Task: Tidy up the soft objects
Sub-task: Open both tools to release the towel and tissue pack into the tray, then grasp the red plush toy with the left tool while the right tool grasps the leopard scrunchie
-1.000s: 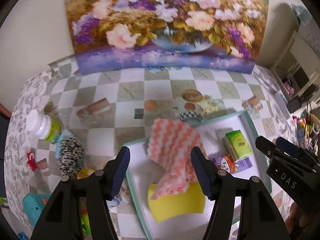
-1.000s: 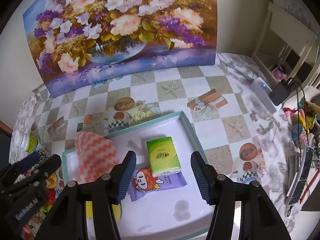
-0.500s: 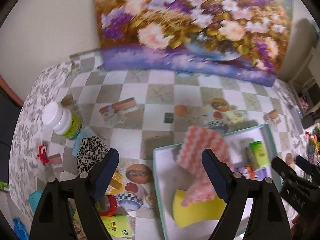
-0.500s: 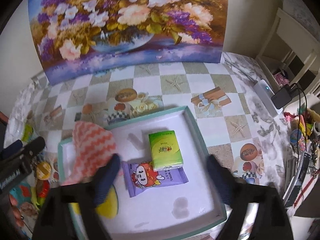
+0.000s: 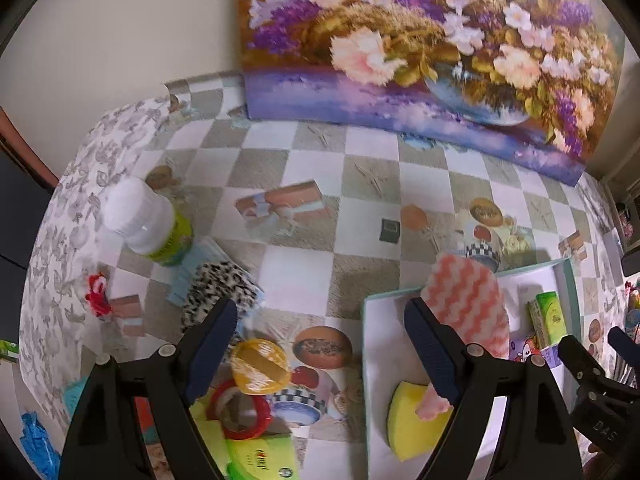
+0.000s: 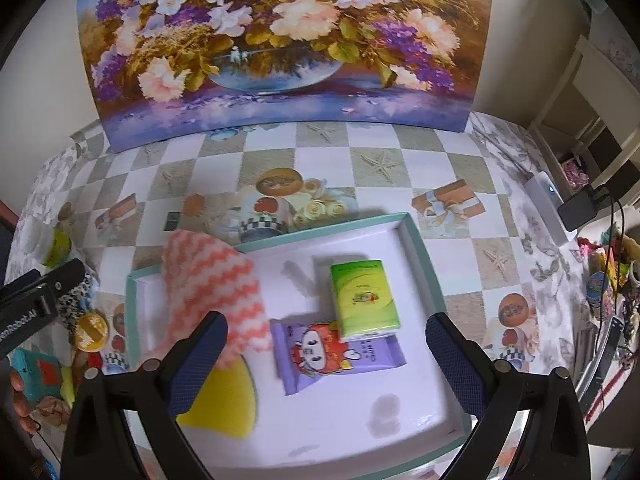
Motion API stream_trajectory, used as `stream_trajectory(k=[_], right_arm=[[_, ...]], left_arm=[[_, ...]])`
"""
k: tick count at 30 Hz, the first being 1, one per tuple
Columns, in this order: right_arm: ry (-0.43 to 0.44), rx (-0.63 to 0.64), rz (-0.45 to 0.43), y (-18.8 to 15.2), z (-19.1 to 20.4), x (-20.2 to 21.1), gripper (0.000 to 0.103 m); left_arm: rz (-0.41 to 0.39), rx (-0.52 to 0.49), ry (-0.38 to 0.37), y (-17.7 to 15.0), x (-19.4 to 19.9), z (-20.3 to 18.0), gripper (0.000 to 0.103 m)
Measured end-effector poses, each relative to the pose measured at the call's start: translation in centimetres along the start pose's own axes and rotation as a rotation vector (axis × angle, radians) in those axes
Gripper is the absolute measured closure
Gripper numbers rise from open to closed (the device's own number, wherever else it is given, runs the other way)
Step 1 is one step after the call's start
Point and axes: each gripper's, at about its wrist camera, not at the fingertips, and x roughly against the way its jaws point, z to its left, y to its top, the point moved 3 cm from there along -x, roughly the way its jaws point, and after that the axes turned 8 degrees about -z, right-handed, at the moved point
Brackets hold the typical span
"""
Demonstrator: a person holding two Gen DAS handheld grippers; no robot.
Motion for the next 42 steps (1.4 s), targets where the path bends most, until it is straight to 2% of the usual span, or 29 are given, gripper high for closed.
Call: stream_trajectory(k=[4,9,14,18,25,32,37,42], right_arm=[[0.020,-0.005,-0.046,0.9,1.6,1.7,0.002],[0.109,-0.008,-0.094,1.9,4.8,3.6,0.002],[0.147,0.031,-0.098,1.9,8.8,3.9,0.002],[0.156,0.067,-0.079,1.4,11.6,3.3,0.002],[0.195,0.154,-0.059,0.3,17.4,2.5,0.002],[0.303,0.235,-0.035,-1.2,22.9,1.3,0.002],[0.328,0.244,-0.015,-1.8,24.7,-0.2,0.002],[0.337,0.224,-0.010,-1.6,25.1,-1.6,0.002]], left_arm=[[-0.032,0.011,0.014,0.9,1.4,2.0,0.017],[-0.074,0.017,0.068,1.7,3.4,5.5,0.017],[-0.096,0.039,0.128,1.9,4.5,9.4,0.017],[-0.095,0.073,0.141,1.8,4.7,12.3,0.017],[-0.084,0.134,0.178,1.4,4.6,17.5,0.017],[-0.063,0.221,0.204,0.3,4.4,23.4,0.017],[-0.024,0.302,0.214,-0.9,3.3,26.9,0.017],[0.042,0.321,0.204,-2.1,0.5,28.3,0.017]])
